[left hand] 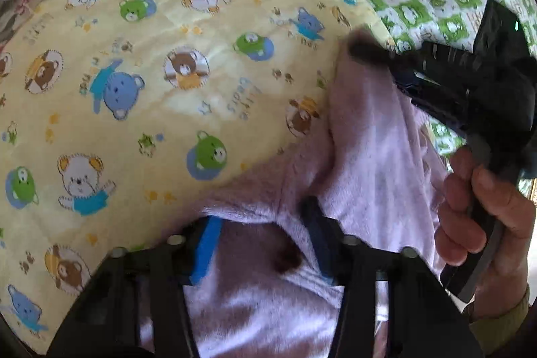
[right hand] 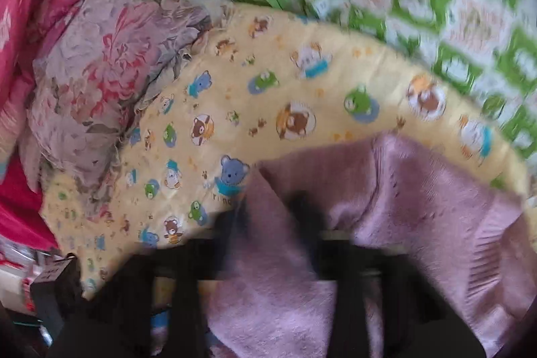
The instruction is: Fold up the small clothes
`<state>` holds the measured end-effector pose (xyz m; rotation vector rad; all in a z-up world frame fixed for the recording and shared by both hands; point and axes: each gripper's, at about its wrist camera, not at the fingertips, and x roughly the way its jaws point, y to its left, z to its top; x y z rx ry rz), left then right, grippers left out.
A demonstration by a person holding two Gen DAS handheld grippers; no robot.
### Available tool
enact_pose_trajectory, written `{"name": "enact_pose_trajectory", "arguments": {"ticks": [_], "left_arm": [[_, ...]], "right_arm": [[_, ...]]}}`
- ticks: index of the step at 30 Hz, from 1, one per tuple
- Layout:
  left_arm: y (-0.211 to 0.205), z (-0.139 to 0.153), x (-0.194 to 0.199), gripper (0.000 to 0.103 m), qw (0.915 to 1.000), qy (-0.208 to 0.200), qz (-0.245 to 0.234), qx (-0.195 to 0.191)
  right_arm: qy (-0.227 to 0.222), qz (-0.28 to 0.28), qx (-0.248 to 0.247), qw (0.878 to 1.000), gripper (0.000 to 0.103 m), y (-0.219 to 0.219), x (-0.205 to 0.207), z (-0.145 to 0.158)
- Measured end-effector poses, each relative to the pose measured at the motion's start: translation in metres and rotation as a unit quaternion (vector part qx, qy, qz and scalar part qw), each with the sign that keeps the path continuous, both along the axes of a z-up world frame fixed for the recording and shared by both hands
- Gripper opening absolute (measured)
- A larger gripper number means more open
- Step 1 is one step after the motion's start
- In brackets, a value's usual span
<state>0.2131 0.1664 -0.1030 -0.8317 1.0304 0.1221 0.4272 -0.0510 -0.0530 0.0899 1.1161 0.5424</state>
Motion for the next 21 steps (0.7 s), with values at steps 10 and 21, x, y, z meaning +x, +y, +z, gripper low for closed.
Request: {"name": "enact_pose_trajectory", "arguments": {"ticks": [10,21], "left_arm": [[0.006,0.016,0.0,0.012,0.9956,-0.037,0.007,0.086],[0.012,0.037,-0.045,0.03,0.9919,-0.032,-0.051,0.112]], "right_arm": [[-0.056,-0.08,0.089,0.991,0.01,-0.014,0.017,-0.013],[-0.111,-0.188,0.131,0.967,0.045,-0.119,-0.111,0.035]]}}
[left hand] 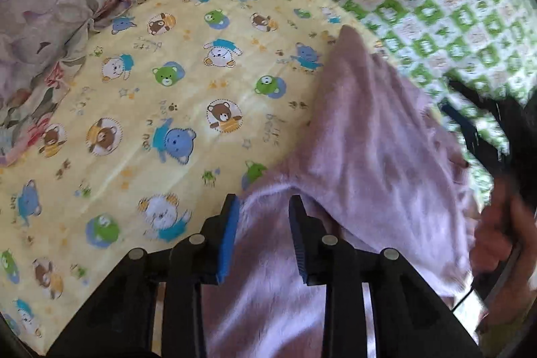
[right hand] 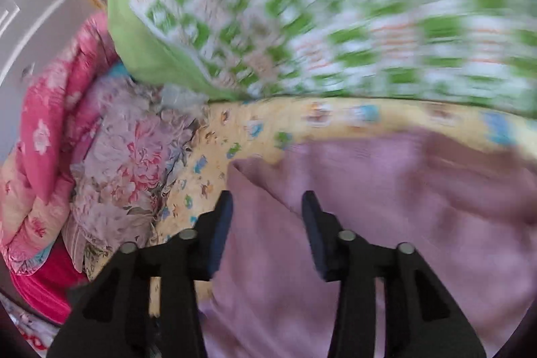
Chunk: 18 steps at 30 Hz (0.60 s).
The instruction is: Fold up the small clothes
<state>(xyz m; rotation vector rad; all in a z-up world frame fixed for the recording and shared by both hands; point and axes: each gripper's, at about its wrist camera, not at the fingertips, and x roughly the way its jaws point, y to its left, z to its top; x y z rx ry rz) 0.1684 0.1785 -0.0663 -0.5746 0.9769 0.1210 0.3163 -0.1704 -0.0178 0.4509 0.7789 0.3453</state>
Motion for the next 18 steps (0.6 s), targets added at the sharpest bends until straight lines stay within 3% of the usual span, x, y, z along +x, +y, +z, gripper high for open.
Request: {"name": "enact_pose_trajectory", "arguments": {"ticks": [5,8,12,13,15,17,18], "left_arm": [[-0.018,0.025,-0.003,0.033,0.9986,-0.025,-0.047,0.008],[-0.035,0.033,0.009,0.036,0.9963,-0.039,-0.074,0.022],[-0.063,0.035,0.041,0.042,0.9915,-0.052,-0.115,0.033],[-0.07,0.031,0.05,0.043,0.9907,-0.047,-0.121,0.041],[-0.079,0.014,0.07,0.044,0.9892,-0.016,-0.131,0.064],[-0.082,-0.006,0.087,0.04,0.9854,0.028,-0.128,0.108],[-0.081,-0.009,0.088,0.04,0.9848,0.032,-0.135,0.105]], "right_arm": [[0.032,-0.104,-0.038,0.993,0.045,-0.074,-0.101,-0.011],[0.07,-0.151,-0.03,0.986,0.045,-0.11,-0.141,-0.03],[0.102,-0.152,-0.031,0.983,0.045,-0.128,-0.146,-0.046],[0.106,-0.155,-0.049,0.981,0.045,-0.13,-0.145,-0.05],[0.143,-0.224,-0.106,0.958,0.045,-0.151,-0.142,-0.064],[0.149,-0.268,-0.064,0.95,0.042,-0.178,-0.152,-0.071],[0.141,-0.286,-0.03,0.947,0.042,-0.19,-0.16,-0.068]]}}
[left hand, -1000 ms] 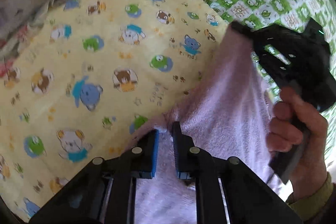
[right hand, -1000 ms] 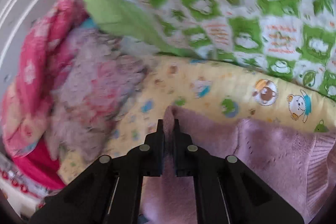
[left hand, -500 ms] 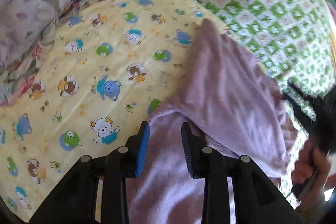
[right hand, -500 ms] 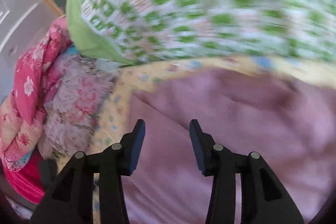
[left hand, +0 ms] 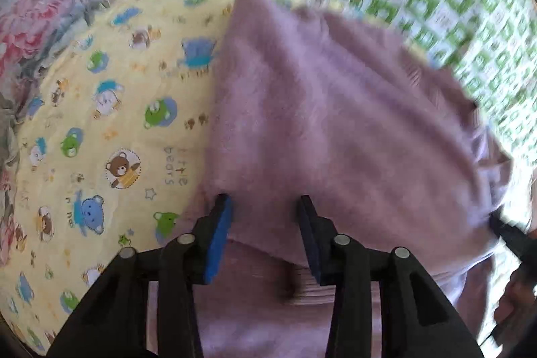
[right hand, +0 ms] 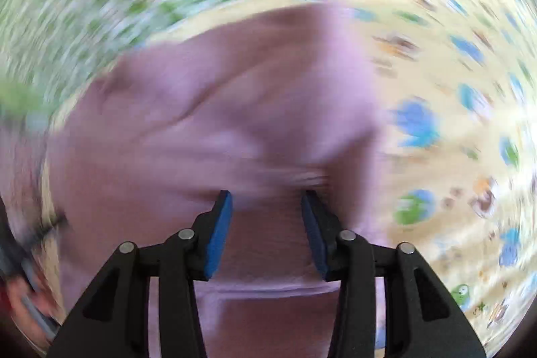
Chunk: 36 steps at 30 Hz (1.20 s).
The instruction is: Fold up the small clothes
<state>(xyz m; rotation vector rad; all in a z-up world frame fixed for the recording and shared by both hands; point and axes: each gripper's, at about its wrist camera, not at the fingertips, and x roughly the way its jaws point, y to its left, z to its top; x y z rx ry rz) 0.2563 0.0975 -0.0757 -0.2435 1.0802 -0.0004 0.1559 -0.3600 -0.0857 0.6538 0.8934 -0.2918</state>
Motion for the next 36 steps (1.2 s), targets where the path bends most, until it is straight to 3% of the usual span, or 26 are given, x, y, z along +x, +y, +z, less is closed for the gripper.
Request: {"name": "enact_pose_trajectory", "arguments": {"ticks": [2,3,5,15,23,26,32,36], "left_arm": [[0.003,0.01,-0.008,0.041,0.9999,-0.009,-0.005,-0.006],[0.004,0.015,-0.013,0.046,0.9999,-0.013,-0.007,-0.003],[0.007,0.027,-0.03,0.057,0.9998,-0.019,-0.009,0.006],[0.053,0.031,-0.146,0.062,0.9982,0.032,-0.033,-0.038],[0.072,0.013,-0.256,0.066,0.9939,0.079,-0.052,-0.058],[0.071,0.002,-0.292,0.066,0.9887,0.105,-0.064,-0.085],[0.056,-0.017,-0.338,0.066,0.9807,0.133,-0.096,-0.106],[0.04,-0.023,-0.344,0.066,0.9779,0.137,-0.108,-0.115]], "right_arm": [[-0.009,-0.014,-0.017,1.0,0.044,-0.004,-0.012,0.014],[-0.016,-0.011,-0.034,0.999,0.044,-0.003,-0.02,0.023],[-0.033,0.003,-0.019,0.999,0.045,0.0,-0.037,0.034],[-0.024,0.077,-0.004,0.997,0.045,0.055,-0.131,0.049],[0.012,0.113,0.045,0.993,0.045,0.106,-0.226,0.025],[0.023,0.119,0.063,0.991,0.045,0.124,-0.258,0.013],[0.04,0.118,0.093,0.988,0.046,0.154,-0.3,-0.015],[0.036,0.117,0.106,0.987,0.045,0.164,-0.299,-0.027]]}}
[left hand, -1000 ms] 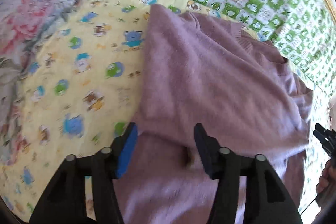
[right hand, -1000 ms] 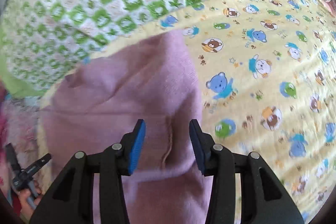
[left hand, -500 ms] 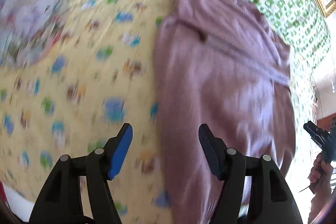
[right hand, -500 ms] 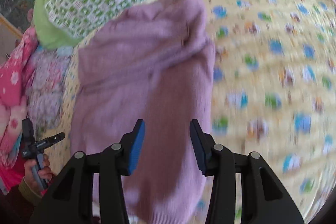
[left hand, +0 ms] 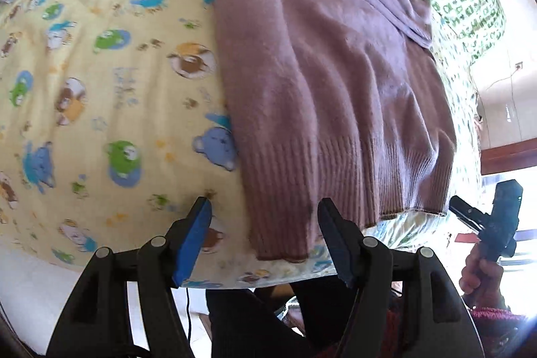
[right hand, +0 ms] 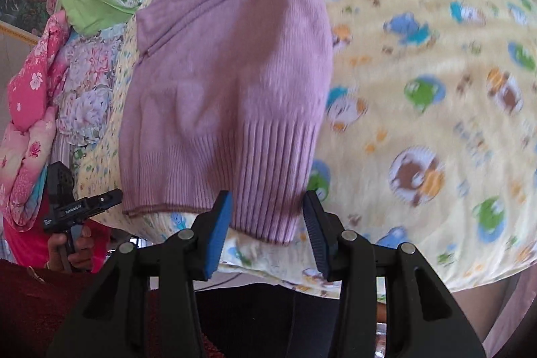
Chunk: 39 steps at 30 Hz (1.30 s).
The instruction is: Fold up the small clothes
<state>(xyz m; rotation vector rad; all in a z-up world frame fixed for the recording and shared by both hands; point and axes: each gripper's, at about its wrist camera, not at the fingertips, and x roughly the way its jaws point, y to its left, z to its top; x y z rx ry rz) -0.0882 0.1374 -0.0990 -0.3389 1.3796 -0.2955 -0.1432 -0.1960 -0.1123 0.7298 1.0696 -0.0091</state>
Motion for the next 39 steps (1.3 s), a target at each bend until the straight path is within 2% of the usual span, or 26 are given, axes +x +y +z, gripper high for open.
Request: {"name": "enact_pose_trajectory", "arguments": {"ticks": [4,6,8,9,10,11,13,16,20,26,32,35,39], "left_arm": [[-0.015,-0.011,0.007,0.064,0.9999,0.006,0.009,0.005],[-0.021,-0.01,0.012,0.063,0.9999,0.0,0.007,0.011],[-0.026,-0.009,0.014,0.051,0.9996,-0.005,0.001,0.028],[-0.027,-0.008,0.014,0.036,0.9991,-0.011,-0.006,0.04],[-0.029,-0.007,0.014,0.022,0.9987,-0.016,-0.014,0.046],[-0.028,-0.005,0.014,0.017,0.9988,-0.018,-0.02,0.04],[-0.029,0.0,0.01,0.01,0.9983,-0.031,-0.03,0.038],[-0.033,0.014,0.002,0.008,0.9964,-0.062,-0.045,0.038],[-0.027,0.036,-0.007,0.008,0.9946,-0.096,-0.039,0.004],[-0.017,0.071,0.013,0.008,0.9896,-0.14,-0.025,-0.024],[-0.017,0.121,0.066,0.008,0.9786,-0.202,0.002,-0.037],[-0.018,0.138,0.103,0.007,0.9735,-0.225,0.013,-0.039],[-0.024,0.154,0.156,0.007,0.9669,-0.252,0.024,-0.03]], "right_arm": [[-0.01,-0.022,0.03,0.999,0.045,-0.002,0.006,-0.014],[-0.024,-0.048,0.065,0.996,0.045,-0.009,0.005,-0.022],[-0.034,-0.073,0.1,0.992,0.045,-0.016,0.005,-0.029],[-0.036,-0.077,0.102,0.991,0.042,-0.017,0.005,-0.03],[-0.031,-0.076,0.096,0.992,0.016,-0.016,0.006,-0.03],[-0.023,-0.072,0.091,0.993,0.009,-0.013,0.006,-0.03],[-0.027,-0.067,0.079,0.994,0.009,-0.013,0.001,-0.022],[-0.043,-0.06,0.06,0.995,0.009,-0.015,-0.01,-0.003],[-0.072,-0.065,0.066,0.993,0.008,-0.025,-0.018,0.017],[-0.131,-0.053,0.071,0.987,0.008,-0.023,0.006,0.053],[-0.197,-0.047,0.067,0.977,0.008,-0.044,0.05,0.093],[-0.224,-0.059,0.062,0.971,0.008,-0.067,0.09,0.109],[-0.235,-0.063,0.046,0.969,0.008,-0.093,0.14,0.12]]}}
